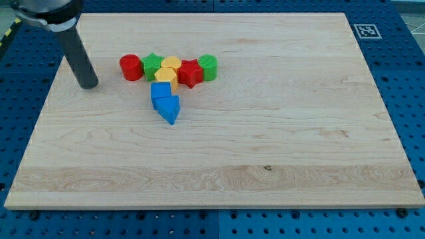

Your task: Point your arm to the yellow hexagon

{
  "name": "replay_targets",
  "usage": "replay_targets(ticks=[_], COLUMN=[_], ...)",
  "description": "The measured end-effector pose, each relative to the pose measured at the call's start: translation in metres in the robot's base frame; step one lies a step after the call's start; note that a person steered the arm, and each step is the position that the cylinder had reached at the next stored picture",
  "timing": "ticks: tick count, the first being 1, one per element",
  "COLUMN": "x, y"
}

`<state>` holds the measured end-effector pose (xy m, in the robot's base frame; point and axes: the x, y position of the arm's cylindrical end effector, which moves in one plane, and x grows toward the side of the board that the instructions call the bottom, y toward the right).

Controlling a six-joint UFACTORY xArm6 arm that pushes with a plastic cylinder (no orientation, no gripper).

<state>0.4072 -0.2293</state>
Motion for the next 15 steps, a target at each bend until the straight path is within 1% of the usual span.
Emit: replay_targets(ticks=[3,4,6,7,9,11,15], x=[0.004,-0.01,-0.052,-0.06,-0.026,-0.005,0.0], y=[0.0,0.0,0.0,0.005,0.016,0.05,0.106])
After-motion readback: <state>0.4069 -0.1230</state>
